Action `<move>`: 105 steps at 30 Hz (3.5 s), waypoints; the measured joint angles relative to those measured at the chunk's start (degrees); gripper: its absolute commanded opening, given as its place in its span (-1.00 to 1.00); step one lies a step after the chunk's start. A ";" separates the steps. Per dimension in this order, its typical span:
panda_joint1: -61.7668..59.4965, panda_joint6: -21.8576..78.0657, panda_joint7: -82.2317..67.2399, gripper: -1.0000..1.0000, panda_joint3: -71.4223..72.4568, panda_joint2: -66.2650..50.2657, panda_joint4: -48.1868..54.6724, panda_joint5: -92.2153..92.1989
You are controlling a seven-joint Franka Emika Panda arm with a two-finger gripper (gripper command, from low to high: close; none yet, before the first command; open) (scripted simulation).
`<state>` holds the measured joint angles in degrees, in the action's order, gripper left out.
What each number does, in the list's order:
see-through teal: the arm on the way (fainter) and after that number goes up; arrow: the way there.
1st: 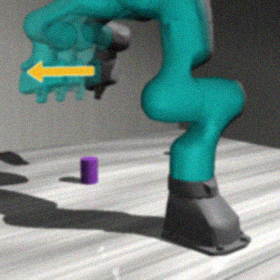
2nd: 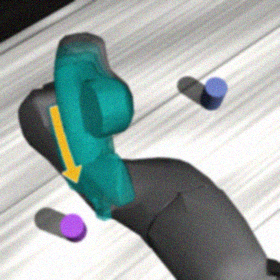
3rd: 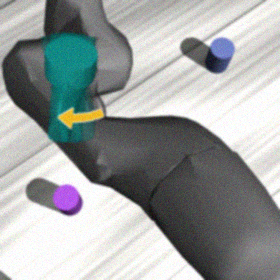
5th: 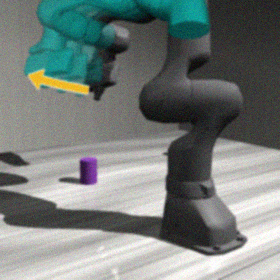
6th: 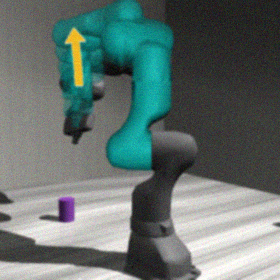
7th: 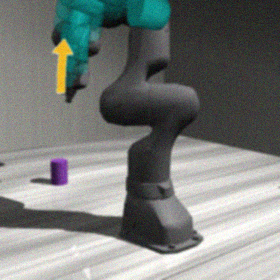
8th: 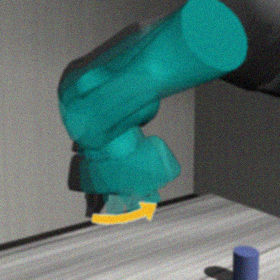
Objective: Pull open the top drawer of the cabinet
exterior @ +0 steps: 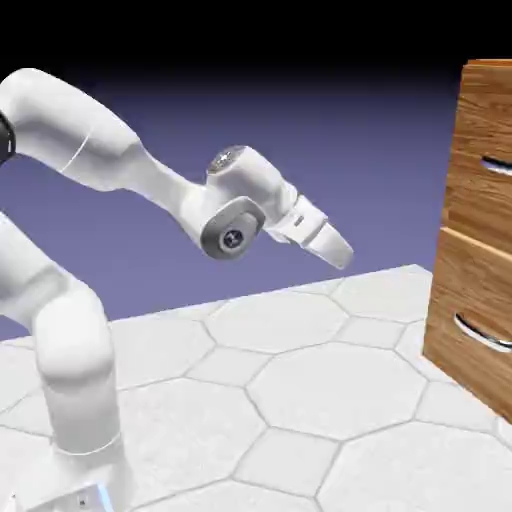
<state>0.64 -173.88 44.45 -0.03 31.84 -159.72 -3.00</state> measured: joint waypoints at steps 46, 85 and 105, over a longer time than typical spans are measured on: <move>-1.88 5.02 75.83 0.00 -1.12 -31.04 48.99 -114.62; -3.02 7.97 105.83 -1.00 -1.30 -40.69 64.94 -161.49; -2.69 10.49 105.41 -1.00 -3.07 -3.04 24.86 -159.97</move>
<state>-2.05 -163.38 149.86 -3.10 28.80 -134.86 -162.97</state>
